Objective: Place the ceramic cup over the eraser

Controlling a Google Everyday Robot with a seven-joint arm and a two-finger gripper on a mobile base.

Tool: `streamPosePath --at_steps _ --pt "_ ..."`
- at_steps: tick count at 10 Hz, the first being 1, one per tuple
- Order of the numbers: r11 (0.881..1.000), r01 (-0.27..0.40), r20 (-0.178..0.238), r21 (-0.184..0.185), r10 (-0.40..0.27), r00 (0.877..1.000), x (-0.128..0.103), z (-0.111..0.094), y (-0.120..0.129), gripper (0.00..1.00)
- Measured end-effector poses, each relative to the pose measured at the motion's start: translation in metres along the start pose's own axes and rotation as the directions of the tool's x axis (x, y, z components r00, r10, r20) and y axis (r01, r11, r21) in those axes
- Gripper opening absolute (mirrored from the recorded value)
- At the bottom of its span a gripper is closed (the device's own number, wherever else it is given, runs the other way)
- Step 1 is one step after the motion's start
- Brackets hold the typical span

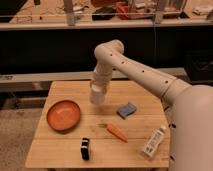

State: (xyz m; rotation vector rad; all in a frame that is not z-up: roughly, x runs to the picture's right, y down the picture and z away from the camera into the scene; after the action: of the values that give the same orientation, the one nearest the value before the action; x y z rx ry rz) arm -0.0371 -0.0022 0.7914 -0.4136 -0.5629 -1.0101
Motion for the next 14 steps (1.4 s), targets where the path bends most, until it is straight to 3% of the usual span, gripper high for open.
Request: streamPosePath --at_steps 3,6,7,9,11,14 --pt "1.0 -0.023 0.016 -0.01 0.023 1.0 0.008 0.016 0.0 0.78" --pt "0.998 -0.049 0.053 -0.047 0.051 0.997 0.02 0.045 0.005 0.8" --pt "0.996 -0.057 0.076 -0.074 0.063 0.995 0.025 0.065 0.006 0.8" --pt "0.992 -0.064 0.099 -0.109 0.074 0.992 0.03 0.085 0.006 0.8" --pt "0.99 -0.064 0.107 -0.126 0.078 0.991 0.031 0.088 0.006 0.8" --pt "0.99 -0.03 0.09 -0.138 0.043 0.995 0.012 0.076 0.007 0.8"
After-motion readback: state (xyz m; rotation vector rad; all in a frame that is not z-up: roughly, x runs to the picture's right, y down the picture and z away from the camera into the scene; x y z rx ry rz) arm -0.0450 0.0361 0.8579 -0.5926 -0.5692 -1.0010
